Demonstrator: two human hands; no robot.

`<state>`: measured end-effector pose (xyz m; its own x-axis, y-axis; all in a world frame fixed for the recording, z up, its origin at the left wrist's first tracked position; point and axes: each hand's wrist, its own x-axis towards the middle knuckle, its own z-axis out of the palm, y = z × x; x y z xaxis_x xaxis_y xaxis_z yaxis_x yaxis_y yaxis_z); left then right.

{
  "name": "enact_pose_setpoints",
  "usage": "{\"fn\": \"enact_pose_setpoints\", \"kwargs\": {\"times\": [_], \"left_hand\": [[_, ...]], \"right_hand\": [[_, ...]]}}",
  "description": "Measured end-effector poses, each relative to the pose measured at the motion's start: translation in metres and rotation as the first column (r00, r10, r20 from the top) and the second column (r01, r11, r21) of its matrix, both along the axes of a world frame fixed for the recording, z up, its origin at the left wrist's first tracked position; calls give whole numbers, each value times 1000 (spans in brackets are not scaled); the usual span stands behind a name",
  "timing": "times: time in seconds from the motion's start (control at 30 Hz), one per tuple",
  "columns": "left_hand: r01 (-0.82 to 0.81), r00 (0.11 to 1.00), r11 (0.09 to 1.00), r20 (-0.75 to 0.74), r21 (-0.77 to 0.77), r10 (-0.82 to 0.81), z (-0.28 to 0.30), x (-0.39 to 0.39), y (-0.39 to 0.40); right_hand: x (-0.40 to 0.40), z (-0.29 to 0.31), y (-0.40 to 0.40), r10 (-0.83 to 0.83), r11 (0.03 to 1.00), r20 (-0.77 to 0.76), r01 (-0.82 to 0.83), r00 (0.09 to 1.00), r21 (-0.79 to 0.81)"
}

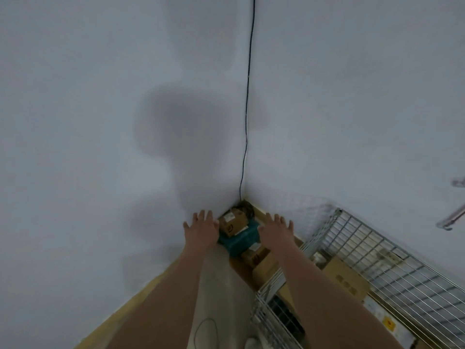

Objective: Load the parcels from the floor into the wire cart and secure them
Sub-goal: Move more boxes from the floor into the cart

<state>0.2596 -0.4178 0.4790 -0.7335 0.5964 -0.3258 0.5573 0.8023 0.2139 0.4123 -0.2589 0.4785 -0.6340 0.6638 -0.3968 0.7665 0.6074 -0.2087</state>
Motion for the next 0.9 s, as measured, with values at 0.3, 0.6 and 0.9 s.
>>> {"fn": "enact_pose_setpoints", "kwargs": {"times": [0.3, 0.6, 0.9], "left_hand": [[29, 999, 998, -11, -52, -30, 8, -55, 81], [72, 997, 994, 28, -83, -69, 1, -117, 140], [238, 955, 964, 211, -118, -210, -79, -201, 204]], "right_hand": [[-50, -1, 90, -26, 999, 0, 26, 1000, -31], [-103, -14, 131, -87, 993, -31, 84, 996, -79], [-168, -68, 162, -253, 957, 35, 255, 967, -135]]}}
